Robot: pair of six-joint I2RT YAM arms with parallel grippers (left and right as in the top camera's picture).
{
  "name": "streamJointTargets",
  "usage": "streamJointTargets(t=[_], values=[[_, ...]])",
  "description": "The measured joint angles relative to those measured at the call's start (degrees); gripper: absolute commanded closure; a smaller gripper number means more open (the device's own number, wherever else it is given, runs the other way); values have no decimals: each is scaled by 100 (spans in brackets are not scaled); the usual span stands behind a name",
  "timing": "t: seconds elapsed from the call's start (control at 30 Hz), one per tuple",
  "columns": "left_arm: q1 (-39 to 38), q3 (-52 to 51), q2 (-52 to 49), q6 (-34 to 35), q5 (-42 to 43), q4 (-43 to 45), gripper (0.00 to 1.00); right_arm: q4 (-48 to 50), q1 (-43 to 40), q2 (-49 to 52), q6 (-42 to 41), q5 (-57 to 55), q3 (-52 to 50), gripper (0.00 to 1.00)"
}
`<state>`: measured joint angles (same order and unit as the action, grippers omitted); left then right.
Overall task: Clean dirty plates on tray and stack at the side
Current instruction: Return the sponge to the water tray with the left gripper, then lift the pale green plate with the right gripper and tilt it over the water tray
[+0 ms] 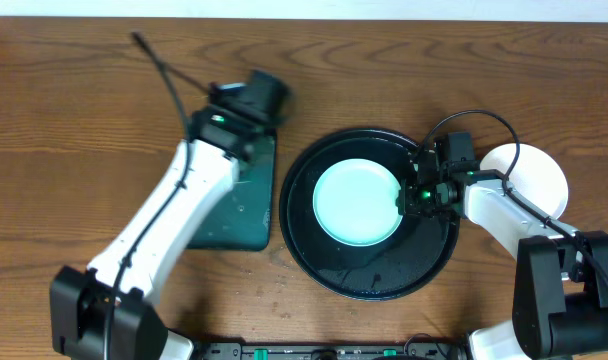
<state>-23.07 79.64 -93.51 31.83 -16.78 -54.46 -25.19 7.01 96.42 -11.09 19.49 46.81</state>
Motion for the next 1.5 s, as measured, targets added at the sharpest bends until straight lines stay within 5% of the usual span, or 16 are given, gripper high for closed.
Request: streamJointTargets(t=[0.27, 0.47, 0.57, 0.6, 0.67, 1.23, 1.5], values=[[1318, -1375, -566, -540, 1226, 1003, 83, 0, 0, 0, 0, 0, 0, 99], [1604, -1502, -678, -973, 1884, 1093, 38, 7, 0, 0, 0, 0, 0, 97], [1600, -1499, -660, -1043, 2052, 872, 36, 72, 4, 13, -22, -4, -13, 77], [1600, -1499, -629, -1075, 2085, 787, 34, 105, 7, 11, -31, 57, -17, 78], [1600, -1497, -496, -1099, 2135, 638, 32, 201, 44, 4, 37, 79, -22, 99], [1600, -1338, 1731, -1117, 2245, -79, 20, -146, 66, -105, -273, 267, 26, 99], [1600, -1338, 1731, -1117, 2245, -83, 20, -1051, 693, -546, -297, 153, 1440, 99]])
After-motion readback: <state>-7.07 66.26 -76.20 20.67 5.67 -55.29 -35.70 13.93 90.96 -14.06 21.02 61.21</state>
